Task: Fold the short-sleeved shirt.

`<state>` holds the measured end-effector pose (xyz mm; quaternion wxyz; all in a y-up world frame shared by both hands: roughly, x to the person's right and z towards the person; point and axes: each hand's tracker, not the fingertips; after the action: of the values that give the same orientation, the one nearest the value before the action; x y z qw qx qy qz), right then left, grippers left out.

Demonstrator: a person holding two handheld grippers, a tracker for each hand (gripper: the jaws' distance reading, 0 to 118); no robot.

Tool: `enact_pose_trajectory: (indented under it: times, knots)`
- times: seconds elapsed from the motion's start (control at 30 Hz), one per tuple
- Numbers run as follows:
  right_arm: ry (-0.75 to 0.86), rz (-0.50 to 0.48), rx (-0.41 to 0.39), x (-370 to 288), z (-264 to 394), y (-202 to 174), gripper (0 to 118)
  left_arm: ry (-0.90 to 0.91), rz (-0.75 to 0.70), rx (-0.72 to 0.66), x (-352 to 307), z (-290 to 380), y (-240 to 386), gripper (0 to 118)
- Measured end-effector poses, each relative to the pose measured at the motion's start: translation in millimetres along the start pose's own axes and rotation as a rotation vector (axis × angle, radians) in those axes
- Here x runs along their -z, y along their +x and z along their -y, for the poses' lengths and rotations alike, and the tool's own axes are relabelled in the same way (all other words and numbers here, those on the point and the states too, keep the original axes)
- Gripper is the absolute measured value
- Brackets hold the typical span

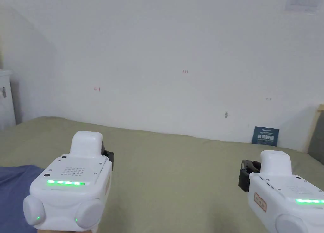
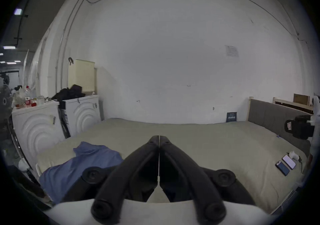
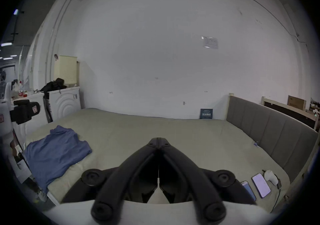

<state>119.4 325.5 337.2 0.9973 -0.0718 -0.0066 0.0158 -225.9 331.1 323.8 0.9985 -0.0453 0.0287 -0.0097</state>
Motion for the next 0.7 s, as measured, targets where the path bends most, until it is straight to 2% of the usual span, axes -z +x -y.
enact_pose_trajectory:
  times: [0.4,0.53,0.7]
  knots:
    - [0.003,-0.395,-0.03,16.5,4.4,-144.3,0,-0.058,-0.391,-0.11,-103.4,27.5,-158.5,1]
    - [-0.007,-0.464,-0.049,15.1,12.3,-168.2,0,-0.101,-0.437,-0.112,-127.6,40.9,-182.1,1]
    - [-0.018,-0.5,-0.056,19.5,18.9,-168.5,0,-0.141,-0.406,-0.092,-112.7,48.4,-191.5,1]
